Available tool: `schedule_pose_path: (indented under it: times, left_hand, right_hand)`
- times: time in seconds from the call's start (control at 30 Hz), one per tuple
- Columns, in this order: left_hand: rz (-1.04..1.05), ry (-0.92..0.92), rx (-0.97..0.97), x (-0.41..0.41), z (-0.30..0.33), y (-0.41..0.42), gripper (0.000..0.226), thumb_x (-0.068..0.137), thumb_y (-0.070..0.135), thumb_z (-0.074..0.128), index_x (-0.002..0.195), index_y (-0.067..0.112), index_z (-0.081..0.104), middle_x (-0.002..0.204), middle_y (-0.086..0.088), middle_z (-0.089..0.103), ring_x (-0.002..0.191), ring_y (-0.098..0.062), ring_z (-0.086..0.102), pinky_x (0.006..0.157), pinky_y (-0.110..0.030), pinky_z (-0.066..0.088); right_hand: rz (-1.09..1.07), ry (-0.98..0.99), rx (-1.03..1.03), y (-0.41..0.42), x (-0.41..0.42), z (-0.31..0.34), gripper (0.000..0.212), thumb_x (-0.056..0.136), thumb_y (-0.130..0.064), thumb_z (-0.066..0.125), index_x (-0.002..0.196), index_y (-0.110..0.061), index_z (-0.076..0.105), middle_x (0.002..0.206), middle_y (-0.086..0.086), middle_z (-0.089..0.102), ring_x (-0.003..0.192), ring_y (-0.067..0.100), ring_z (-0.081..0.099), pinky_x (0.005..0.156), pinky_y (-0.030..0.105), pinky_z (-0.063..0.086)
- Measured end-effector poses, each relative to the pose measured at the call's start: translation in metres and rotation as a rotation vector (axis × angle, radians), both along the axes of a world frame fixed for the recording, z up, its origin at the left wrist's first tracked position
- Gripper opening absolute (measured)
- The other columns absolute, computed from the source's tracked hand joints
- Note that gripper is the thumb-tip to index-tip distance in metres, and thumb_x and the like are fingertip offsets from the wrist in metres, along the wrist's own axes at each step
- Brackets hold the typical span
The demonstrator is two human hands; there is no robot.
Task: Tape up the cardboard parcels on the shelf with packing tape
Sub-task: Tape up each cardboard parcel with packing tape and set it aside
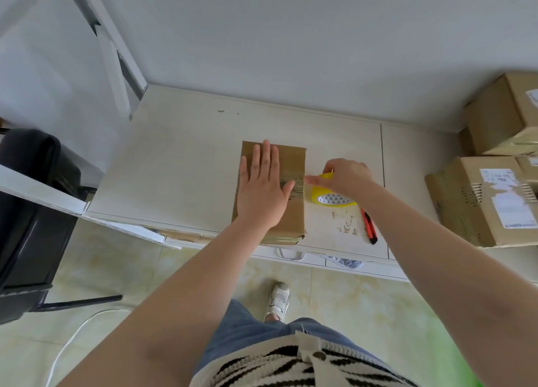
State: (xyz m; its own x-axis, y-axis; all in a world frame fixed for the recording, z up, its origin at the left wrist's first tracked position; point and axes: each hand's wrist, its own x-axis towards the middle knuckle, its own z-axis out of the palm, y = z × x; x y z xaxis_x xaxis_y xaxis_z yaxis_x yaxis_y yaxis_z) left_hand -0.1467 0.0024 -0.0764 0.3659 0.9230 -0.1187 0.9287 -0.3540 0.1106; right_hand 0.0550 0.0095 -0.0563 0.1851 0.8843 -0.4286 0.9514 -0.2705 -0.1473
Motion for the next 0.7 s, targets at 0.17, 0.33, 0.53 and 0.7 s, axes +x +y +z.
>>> schedule_pose_path:
  times: [0.17, 0.33, 0.53, 0.7]
  left_hand:
    - [0.02, 0.01, 0.013, 0.005, -0.002, 0.002, 0.074, 0.102, 0.051, 0.012, 0.155, 0.008, -0.017, 0.162, -0.012, -0.022, 0.15, -0.027, -0.018, 0.121, -0.05, -0.01]
    - [0.125, -0.007, 0.042, 0.011, -0.003, 0.001, 0.073, 0.099, 0.053, 0.004, 0.155, 0.012, -0.017, 0.162, -0.014, -0.023, 0.15, -0.03, -0.02, 0.121, -0.051, -0.01]
    - [0.123, 0.025, 0.032, 0.012, -0.006, 0.002, 0.073, 0.1, 0.054, 0.007, 0.155, 0.013, -0.019, 0.162, -0.013, -0.024, 0.15, -0.031, -0.018, 0.121, -0.052, -0.008]
    - [0.117, 0.005, 0.025, 0.011, -0.002, 0.001, 0.076, 0.097, 0.058, 0.002, 0.156, 0.013, -0.016, 0.162, -0.013, -0.022, 0.151, -0.031, -0.016, 0.121, -0.053, -0.008]
  right_hand:
    - [-0.033, 0.037, 0.016, -0.003, -0.006, -0.006, 0.072, 0.069, -0.092, 0.038, 0.098, -0.029, 0.058, 0.094, -0.004, 0.066, 0.1, 0.023, 0.054, 0.088, 0.035, 0.03]
    - [-0.038, 0.006, 0.018, -0.003, -0.008, -0.005, 0.073, 0.069, -0.093, 0.036, 0.097, -0.029, 0.059, 0.088, -0.004, 0.067, 0.091, 0.019, 0.055, 0.088, 0.035, 0.026]
    - [-0.062, -0.091, -0.017, -0.005, -0.013, -0.002, 0.078, 0.07, -0.094, 0.035, 0.106, -0.03, 0.06, 0.089, -0.004, 0.058, 0.095, 0.022, 0.05, 0.092, 0.037, 0.03]
    - [-0.183, 0.087, 0.181, -0.023, -0.009, -0.008, 0.07, 0.076, -0.082, 0.05, 0.117, -0.026, 0.059, 0.116, 0.0, 0.057, 0.116, 0.024, 0.047, 0.101, 0.039, 0.032]
